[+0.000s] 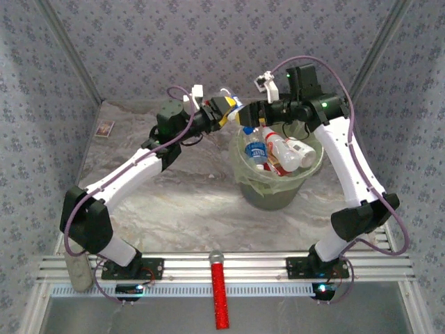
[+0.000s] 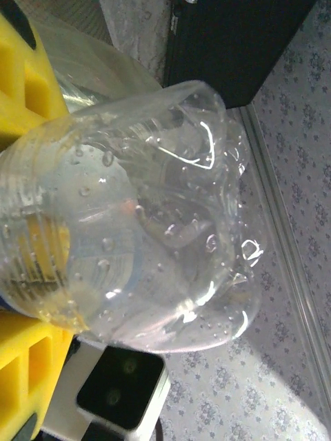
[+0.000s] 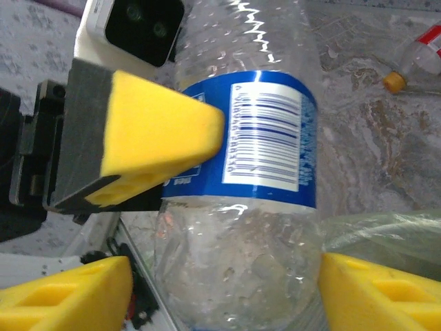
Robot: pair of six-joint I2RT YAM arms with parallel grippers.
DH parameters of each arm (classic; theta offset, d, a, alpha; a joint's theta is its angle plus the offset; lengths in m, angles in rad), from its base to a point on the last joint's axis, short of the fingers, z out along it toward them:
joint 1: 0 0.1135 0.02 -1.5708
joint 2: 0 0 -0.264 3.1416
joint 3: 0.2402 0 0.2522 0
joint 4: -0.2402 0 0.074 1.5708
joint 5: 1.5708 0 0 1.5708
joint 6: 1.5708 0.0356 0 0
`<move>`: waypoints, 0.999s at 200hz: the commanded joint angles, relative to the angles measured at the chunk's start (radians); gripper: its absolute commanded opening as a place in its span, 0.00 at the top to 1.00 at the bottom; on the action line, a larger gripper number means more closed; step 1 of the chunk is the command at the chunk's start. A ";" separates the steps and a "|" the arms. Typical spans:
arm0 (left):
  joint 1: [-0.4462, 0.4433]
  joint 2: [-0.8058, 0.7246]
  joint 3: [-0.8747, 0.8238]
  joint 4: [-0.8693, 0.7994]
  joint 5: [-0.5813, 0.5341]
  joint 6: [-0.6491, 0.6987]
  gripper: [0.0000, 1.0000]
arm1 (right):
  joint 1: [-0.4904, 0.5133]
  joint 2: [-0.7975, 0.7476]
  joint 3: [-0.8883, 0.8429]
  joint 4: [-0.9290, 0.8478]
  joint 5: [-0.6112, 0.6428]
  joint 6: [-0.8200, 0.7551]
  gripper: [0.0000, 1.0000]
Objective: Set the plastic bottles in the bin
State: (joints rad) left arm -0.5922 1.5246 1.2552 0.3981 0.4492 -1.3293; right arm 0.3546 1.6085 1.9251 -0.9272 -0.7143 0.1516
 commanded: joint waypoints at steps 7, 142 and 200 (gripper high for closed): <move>-0.020 0.012 0.045 0.060 0.006 0.003 0.50 | -0.009 -0.009 -0.007 0.046 -0.122 0.024 0.34; -0.040 0.040 0.086 0.056 -0.018 0.033 0.31 | -0.071 -0.029 -0.029 0.026 -0.150 0.017 0.50; 0.036 0.001 0.073 -0.075 -0.072 0.127 0.20 | -0.169 -0.162 -0.038 -0.093 -0.018 -0.019 0.51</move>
State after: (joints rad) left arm -0.6025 1.5570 1.2991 0.3965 0.4175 -1.2713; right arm 0.2237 1.5490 1.8862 -0.9474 -0.7994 0.1635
